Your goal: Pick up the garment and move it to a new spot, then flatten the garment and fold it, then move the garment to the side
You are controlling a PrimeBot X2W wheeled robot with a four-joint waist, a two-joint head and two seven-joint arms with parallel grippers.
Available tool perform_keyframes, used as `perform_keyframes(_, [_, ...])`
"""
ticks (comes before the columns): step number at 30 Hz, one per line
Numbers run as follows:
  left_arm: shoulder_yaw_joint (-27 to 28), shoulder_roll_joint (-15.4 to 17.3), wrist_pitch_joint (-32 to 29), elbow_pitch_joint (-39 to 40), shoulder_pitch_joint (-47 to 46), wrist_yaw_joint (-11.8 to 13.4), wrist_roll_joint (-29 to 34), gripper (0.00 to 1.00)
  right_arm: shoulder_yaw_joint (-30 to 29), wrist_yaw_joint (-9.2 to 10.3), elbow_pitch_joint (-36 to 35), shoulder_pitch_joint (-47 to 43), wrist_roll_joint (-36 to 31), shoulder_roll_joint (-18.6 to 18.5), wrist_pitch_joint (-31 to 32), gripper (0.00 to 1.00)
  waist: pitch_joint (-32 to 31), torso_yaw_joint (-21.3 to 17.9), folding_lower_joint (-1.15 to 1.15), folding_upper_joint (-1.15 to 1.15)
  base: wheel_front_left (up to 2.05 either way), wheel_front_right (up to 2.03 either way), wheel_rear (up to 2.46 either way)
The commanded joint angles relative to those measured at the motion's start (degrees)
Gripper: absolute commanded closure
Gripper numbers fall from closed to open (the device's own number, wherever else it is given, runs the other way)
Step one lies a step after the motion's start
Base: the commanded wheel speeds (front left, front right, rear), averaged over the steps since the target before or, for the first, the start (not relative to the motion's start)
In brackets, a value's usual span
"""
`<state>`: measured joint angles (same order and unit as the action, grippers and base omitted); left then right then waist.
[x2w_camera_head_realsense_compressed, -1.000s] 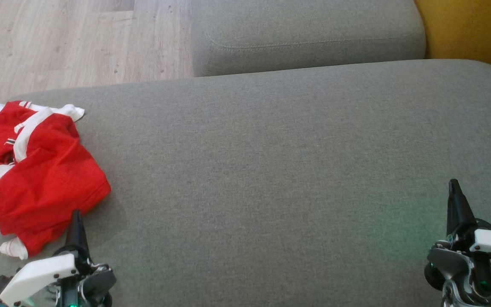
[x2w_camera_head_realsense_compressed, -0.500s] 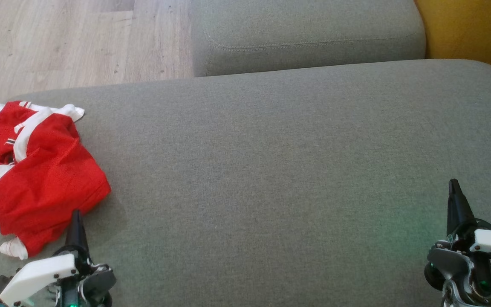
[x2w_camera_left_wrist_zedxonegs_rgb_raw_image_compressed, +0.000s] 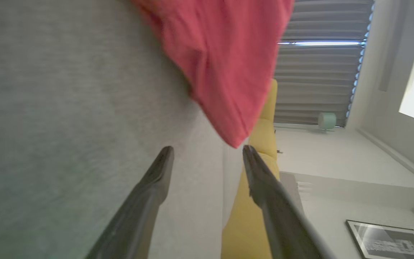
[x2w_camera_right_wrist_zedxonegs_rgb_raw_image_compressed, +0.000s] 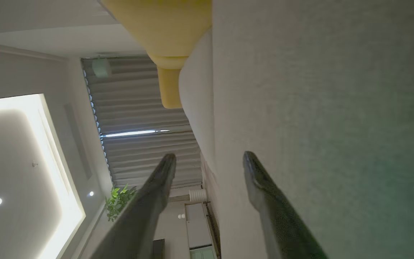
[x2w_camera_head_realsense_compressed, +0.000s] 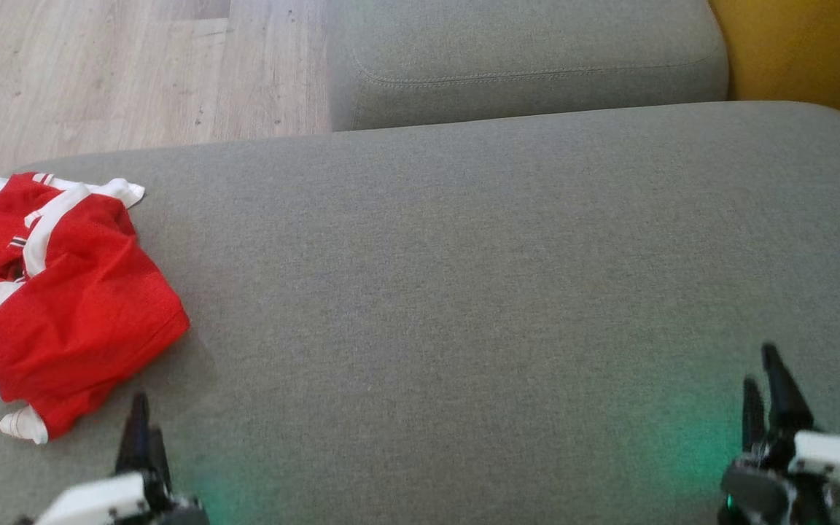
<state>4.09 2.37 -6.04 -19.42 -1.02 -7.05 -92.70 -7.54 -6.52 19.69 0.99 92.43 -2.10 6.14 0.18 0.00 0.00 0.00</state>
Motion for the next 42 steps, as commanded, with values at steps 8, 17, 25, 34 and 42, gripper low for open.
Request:
perform_keyframes(8, [-1.4,0.1,1.4,2.0,-1.2,0.0,1.2,0.0,1.5,-0.07,-0.7,1.1,-1.3,-0.2,-1.4,0.0,0.0,0.1,0.0,0.0,0.0,0.0,0.0])
perform_keyframes(17, [-1.1,0.1,3.0,3.3,-1.5,-0.1,6.7,0.0,2.7,-0.14,-2.4,1.3,-7.3,-0.2,-3.0,0.0,0.1,0.1,0.0,0.0,0.0,0.0,0.0])
perform_keyframes(25, [-2.1,0.2,4.3,5.4,-1.6,0.5,13.7,0.0,3.3,-0.2,-3.5,1.1,-15.5,-0.3,-4.3,0.0,0.0,0.2,0.0,0.0,0.0,0.0,0.0])
perform_keyframes(34, [-4.1,0.2,5.8,7.9,-1.8,2.0,22.8,0.0,4.5,-0.27,-5.3,1.2,-24.7,-0.3,-5.8,0.0,0.0,0.1,0.0,0.0,0.0,0.0,0.0])
perform_keyframes(42, [-6.5,0.2,7.2,9.1,-1.6,3.5,30.6,0.0,5.3,-0.33,-6.7,1.0,-31.1,-0.4,-7.2,0.0,-0.7,0.0,0.0,0.0,0.0,0.0,0.0])
